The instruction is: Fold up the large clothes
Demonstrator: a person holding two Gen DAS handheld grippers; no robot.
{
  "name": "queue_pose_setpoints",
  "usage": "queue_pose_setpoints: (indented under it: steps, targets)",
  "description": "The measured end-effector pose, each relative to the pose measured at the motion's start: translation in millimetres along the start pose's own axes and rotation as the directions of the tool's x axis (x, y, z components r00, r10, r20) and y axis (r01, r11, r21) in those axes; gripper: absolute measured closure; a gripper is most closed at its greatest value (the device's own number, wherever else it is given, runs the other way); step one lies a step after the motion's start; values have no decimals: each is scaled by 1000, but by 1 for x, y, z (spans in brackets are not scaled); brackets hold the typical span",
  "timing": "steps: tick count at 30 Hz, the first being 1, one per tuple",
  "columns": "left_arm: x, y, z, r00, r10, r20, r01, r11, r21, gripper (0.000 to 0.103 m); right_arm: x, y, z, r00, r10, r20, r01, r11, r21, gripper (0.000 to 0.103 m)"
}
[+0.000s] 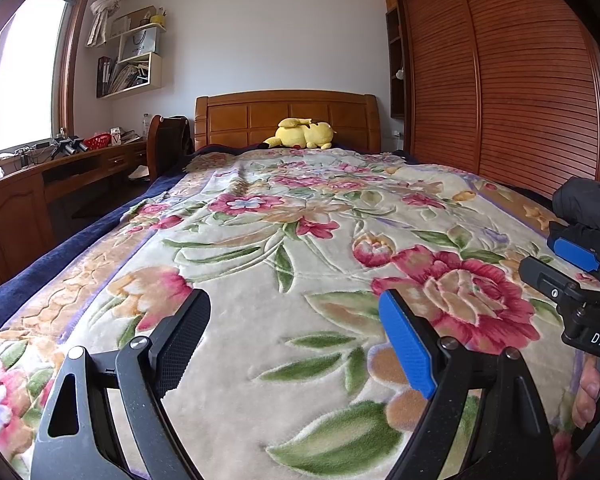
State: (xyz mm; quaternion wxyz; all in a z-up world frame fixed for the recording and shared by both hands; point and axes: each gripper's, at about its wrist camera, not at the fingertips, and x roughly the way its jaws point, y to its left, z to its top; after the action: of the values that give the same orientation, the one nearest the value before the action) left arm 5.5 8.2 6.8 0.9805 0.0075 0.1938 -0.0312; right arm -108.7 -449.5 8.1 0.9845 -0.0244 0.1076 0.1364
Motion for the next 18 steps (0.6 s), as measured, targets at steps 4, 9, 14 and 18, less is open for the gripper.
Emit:
queue_pose_setpoints:
  steps: [4,9,14,18]
  targets:
    - [0,0,0,1000,1,0,-1,1000,1,16,0,0,0,1000,-4,2,4,1000,0,11]
    - [0,0,0,1000,1,1,-1,1000,2,16,0,0,0,1000,-3,1,3,1000,0,11]
    - [0,0,0,1000,1,0,-1,1000,2,16,1,-1,0,1000,-7,3,7,1000,4,11]
    - [0,0,-1,1000,1,1,-1,1000,2,16,1,-2,0,1000,-6,2,6,1000,4,11]
